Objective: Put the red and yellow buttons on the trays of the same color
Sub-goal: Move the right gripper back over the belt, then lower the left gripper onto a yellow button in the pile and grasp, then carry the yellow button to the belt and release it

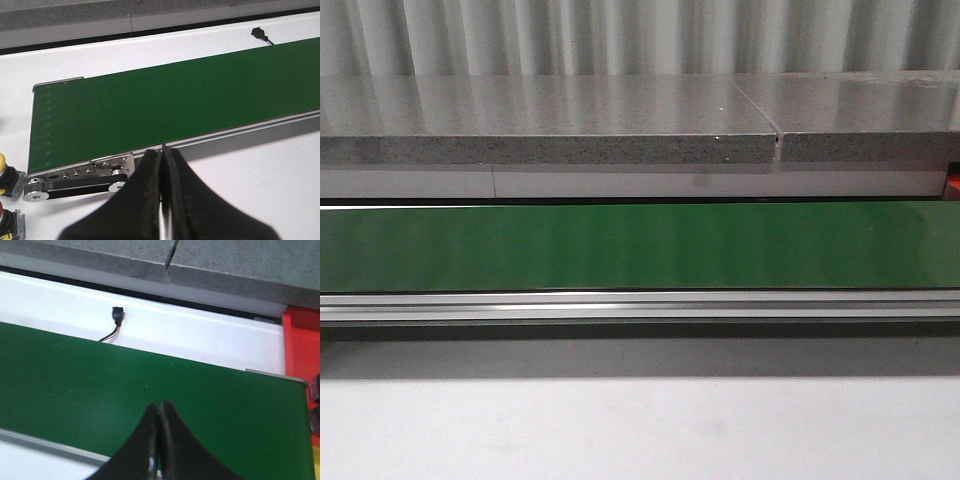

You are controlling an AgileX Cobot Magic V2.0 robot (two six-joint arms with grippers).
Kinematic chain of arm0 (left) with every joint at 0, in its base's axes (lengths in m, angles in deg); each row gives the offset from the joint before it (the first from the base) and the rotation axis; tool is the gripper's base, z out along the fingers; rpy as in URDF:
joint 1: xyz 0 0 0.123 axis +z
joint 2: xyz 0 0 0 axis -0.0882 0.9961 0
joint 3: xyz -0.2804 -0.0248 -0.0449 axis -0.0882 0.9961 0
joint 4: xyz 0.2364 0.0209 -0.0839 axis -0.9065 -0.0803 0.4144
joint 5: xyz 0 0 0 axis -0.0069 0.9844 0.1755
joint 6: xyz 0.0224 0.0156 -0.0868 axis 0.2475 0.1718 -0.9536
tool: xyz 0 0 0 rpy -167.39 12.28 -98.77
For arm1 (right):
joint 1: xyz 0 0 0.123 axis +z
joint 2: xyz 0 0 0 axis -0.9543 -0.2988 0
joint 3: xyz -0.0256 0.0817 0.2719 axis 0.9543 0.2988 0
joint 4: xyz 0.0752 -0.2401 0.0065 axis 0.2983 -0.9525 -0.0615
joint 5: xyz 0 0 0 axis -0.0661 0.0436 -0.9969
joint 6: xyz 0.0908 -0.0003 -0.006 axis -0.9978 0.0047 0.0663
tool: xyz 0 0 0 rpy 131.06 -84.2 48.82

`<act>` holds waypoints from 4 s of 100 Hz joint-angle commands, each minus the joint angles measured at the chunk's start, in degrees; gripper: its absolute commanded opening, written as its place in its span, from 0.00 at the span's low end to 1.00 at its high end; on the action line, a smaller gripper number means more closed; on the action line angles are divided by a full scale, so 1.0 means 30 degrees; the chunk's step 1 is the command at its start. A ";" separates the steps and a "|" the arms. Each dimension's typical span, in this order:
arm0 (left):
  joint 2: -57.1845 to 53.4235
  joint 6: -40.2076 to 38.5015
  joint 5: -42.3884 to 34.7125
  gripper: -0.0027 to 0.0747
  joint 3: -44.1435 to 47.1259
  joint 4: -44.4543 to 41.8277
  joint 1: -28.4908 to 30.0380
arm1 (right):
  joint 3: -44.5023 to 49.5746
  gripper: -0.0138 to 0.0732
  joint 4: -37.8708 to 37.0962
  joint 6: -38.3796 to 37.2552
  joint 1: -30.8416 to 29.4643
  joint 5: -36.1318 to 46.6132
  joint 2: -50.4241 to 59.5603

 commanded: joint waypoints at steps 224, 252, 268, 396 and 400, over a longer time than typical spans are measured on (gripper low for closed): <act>2.7475 -0.4268 0.6553 0.77 -1.9603 -0.1530 0.9878 | 0.3243 0.08 0.1349 0.0290 0.0353 -0.1949 0.9914; 3.0853 -0.4825 0.5390 0.77 -2.2477 -0.2381 0.9878 | 0.3243 0.08 0.1349 0.0290 0.0353 -0.1949 0.9914; 3.1688 -0.5090 0.3421 0.76 -2.2742 -0.2129 0.9878 | 0.3243 0.08 0.1349 0.0290 0.0353 -0.1949 0.9914; 2.1171 -0.2802 0.1819 0.25 -1.5259 -0.1019 0.7439 | 0.3243 0.08 0.1349 0.0290 0.0353 -0.1950 0.9914; 2.0666 -0.2802 0.1819 0.25 -1.4813 -0.1019 0.7251 | 0.3243 0.08 0.1349 0.0290 0.0353 -0.1950 0.9914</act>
